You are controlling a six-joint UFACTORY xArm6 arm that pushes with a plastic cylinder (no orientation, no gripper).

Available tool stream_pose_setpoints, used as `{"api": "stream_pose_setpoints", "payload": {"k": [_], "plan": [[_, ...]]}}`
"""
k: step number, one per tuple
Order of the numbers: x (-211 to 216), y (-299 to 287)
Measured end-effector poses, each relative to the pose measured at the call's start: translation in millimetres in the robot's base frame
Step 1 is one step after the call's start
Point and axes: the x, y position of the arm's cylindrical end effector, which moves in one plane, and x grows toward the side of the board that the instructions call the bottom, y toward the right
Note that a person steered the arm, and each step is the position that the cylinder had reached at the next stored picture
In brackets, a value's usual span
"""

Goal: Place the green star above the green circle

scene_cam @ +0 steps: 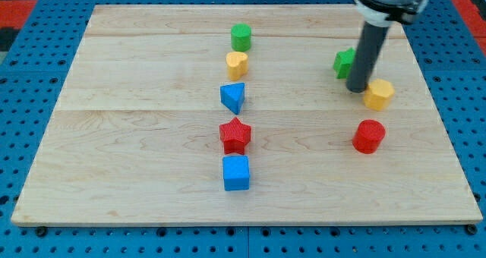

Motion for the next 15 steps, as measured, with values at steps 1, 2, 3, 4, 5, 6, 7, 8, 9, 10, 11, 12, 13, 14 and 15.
{"api": "stream_pose_setpoints", "payload": {"k": [1, 2, 3, 4, 5, 6, 7, 8, 9, 10, 11, 12, 13, 14, 15], "plan": [[-13, 15], [-39, 13], [-65, -9], [-46, -14], [-39, -35], [-64, -58], [-90, -70], [-118, -96], [-142, -114], [-151, -105], [-163, -101], [-177, -122], [-179, -146], [-179, -153], [-162, -108]]}}
